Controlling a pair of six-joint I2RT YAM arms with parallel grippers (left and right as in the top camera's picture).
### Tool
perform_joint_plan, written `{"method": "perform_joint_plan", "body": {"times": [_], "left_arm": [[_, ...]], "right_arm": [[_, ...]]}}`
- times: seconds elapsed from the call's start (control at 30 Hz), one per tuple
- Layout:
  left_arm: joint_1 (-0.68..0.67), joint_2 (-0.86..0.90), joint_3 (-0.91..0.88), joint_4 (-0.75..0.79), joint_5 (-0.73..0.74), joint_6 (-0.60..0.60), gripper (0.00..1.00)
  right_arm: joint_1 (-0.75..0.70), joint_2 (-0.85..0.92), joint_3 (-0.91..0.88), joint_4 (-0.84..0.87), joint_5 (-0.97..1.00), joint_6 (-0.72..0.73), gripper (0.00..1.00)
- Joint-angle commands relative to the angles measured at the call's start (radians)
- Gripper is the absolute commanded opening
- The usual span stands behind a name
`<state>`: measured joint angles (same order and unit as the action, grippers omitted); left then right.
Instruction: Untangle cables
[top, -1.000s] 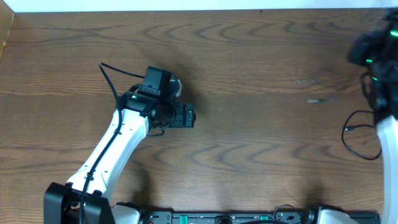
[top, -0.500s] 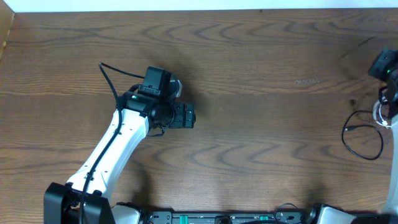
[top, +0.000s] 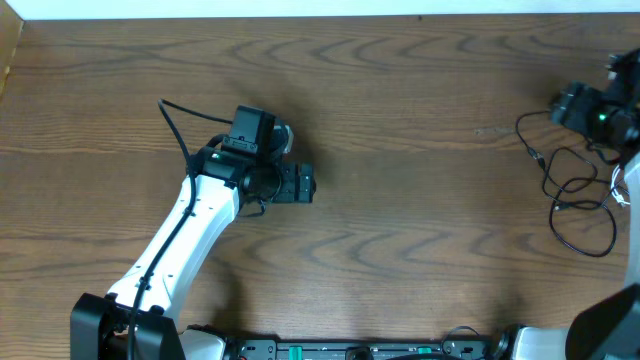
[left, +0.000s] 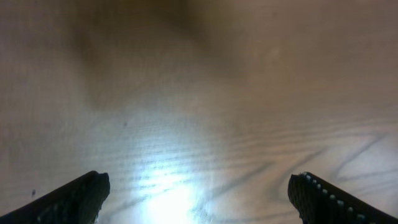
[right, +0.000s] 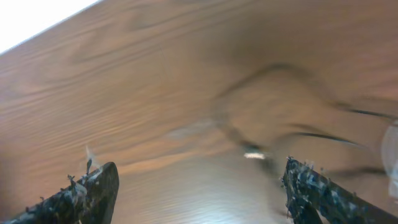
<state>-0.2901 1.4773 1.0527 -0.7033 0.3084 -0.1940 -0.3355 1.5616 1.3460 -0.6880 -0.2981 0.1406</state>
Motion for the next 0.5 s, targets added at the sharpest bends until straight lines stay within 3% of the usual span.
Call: {"method": "perform_joint_plan", "body": {"times": [0.0, 0.17, 0.27, 0.33, 0.37, 0.47], "left_arm": [[-0.001, -0.002, 0.003, 0.04, 0.006, -0.011, 0.97], [-0.001, -0.002, 0.003, 0.156, 0.071, -0.01, 0.98], [0.012, -0.004, 0.012, 0.161, -0.088, -0.011, 0.98], [0.032, -0.009, 0.019, 0.118, -0.225, -0.052, 0.98], [0.046, -0.014, 0.022, 0.085, -0.28, -0.088, 0.98], [0.107, -0.032, 0.023, -0.029, -0.319, -0.155, 0.98]], "right_arm": [[0.061, 0.045, -0.001, 0.01, -0.368, 0.003, 0.79], [0.229, 0.103, -0.001, 0.013, -0.358, -0.091, 0.76], [0.337, 0.128, -0.001, -0.035, -0.074, -0.097, 0.8], [0.391, 0.14, -0.001, -0.086, 0.134, -0.092, 0.96], [0.419, 0.142, -0.001, -0.123, 0.244, -0.091, 0.99], [0.465, 0.142, -0.001, -0.214, 0.397, -0.081, 0.99]]}}
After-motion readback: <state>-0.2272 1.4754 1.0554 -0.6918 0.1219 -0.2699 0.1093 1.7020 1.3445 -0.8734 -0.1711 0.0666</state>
